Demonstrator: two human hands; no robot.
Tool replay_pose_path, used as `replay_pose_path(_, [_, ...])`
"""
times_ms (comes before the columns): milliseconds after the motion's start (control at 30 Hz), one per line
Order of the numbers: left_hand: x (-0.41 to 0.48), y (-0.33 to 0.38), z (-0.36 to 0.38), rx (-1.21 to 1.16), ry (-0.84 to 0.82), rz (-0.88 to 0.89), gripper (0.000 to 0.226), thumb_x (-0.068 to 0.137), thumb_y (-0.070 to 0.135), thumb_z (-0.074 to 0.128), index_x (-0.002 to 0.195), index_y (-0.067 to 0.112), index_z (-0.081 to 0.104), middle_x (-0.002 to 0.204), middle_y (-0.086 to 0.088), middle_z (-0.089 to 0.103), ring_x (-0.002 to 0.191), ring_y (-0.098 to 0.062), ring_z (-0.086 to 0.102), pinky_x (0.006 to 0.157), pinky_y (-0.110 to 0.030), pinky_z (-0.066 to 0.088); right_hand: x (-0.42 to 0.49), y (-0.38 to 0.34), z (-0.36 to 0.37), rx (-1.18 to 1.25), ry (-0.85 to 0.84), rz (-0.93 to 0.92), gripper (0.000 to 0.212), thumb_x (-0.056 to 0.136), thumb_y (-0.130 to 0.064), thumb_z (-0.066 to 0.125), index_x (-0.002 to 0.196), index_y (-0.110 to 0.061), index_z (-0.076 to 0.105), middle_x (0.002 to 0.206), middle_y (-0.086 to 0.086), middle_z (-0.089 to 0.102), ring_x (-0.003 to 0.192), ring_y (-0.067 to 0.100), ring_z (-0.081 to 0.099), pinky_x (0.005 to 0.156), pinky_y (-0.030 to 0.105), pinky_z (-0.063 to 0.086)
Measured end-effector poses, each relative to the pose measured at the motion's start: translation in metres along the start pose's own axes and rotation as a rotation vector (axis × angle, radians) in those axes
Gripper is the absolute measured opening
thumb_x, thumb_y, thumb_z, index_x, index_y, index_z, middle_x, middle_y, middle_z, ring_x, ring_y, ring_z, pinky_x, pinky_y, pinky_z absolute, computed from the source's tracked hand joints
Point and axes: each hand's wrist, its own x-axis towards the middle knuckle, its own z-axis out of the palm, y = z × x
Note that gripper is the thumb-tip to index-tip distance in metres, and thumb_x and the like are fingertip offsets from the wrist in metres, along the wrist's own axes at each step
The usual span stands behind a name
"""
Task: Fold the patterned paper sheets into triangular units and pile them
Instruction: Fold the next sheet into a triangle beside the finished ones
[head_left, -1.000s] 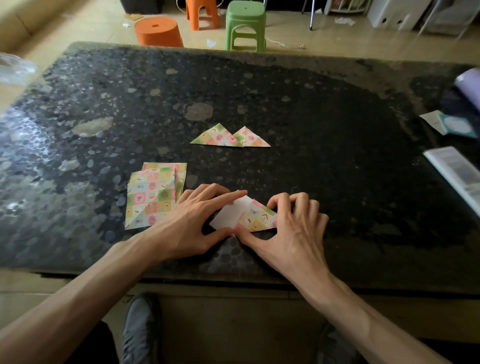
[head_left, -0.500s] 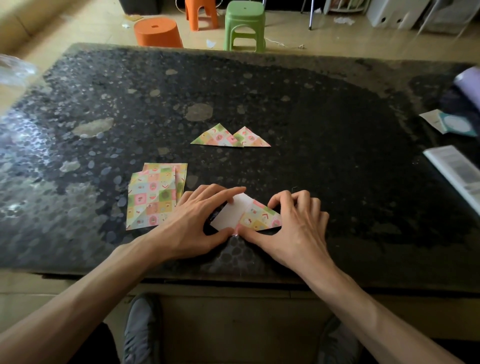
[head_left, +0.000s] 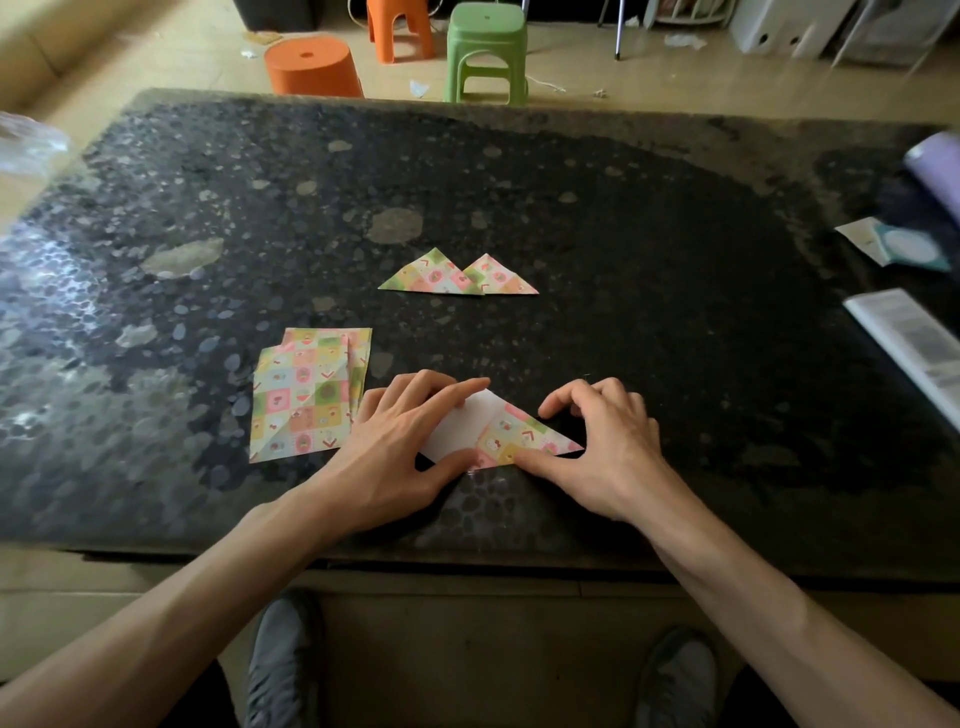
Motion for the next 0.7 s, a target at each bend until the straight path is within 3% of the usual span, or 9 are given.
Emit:
replay_pose_path(133, [0.002, 0.000, -0.002, -0.010, -0.017, 0.003, 0.074, 0.091, 0.070, 0.047, 0.157, 0.046, 0.026, 0.136, 0.020, 0.041, 0.130, -0.006, 0.036, 0.108, -0.034, 0.027, 0.000, 0.005, -0.014, 0.111, -0.024, -0.026, 0.040, 0.079, -0.044, 0.086, 0.105, -0.043, 0.056, 0.114, -0.013, 0.049, 0.115, 0.011, 0.045, 0.098, 0.035, 0.045])
replay_pose_path(233, [0.005, -0.004, -0.008, -0.051, -0.056, 0.015, 0.078, 0.088, 0.069, 0.051, 0.157, 0.049, 0.022, 0.132, 0.023, 0.042, 0.128, -0.006, 0.037, 0.107, -0.036, 0.031, 0.001, 0.008, -0.020, 0.164, -0.045, -0.038, 0.038, 0.080, -0.031, 0.088, 0.102, -0.041, 0.060, 0.109, -0.015, 0.052, 0.108, 0.008, 0.049, 0.089, 0.028, 0.044])
replay_pose_path(467, [0.007, -0.013, -0.025, -0.096, -0.185, 0.071, 0.081, 0.091, 0.041, 0.073, 0.156, 0.051, 0.025, 0.137, 0.022, 0.045, 0.132, -0.006, 0.039, 0.113, -0.045, 0.038, 0.008, 0.021, -0.027, 0.206, -0.107, -0.041, 0.049, 0.085, 0.001, 0.076, 0.102, -0.043, 0.063, 0.110, -0.017, 0.057, 0.104, 0.002, 0.055, 0.077, 0.018, 0.043])
replay_pose_path(567, [0.008, -0.014, -0.029, -0.085, -0.199, 0.088, 0.086, 0.089, 0.034, 0.077, 0.155, 0.053, 0.025, 0.140, 0.022, 0.044, 0.134, -0.004, 0.038, 0.115, -0.042, 0.037, 0.006, 0.024, -0.029, 0.245, -0.114, -0.072, 0.045, 0.088, -0.005, 0.075, 0.110, -0.043, 0.065, 0.112, -0.017, 0.058, 0.105, 0.000, 0.056, 0.071, 0.015, 0.038])
replay_pose_path(700, [0.011, -0.009, -0.031, -0.091, -0.156, 0.095, 0.087, 0.084, 0.038, 0.082, 0.154, 0.049, 0.032, 0.142, 0.020, 0.044, 0.133, -0.005, 0.042, 0.112, -0.037, 0.041, 0.000, 0.022, -0.023, 0.181, -0.013, -0.113, 0.028, 0.087, -0.048, 0.077, 0.111, -0.044, 0.063, 0.110, -0.020, 0.054, 0.104, -0.001, 0.052, 0.075, 0.017, 0.039])
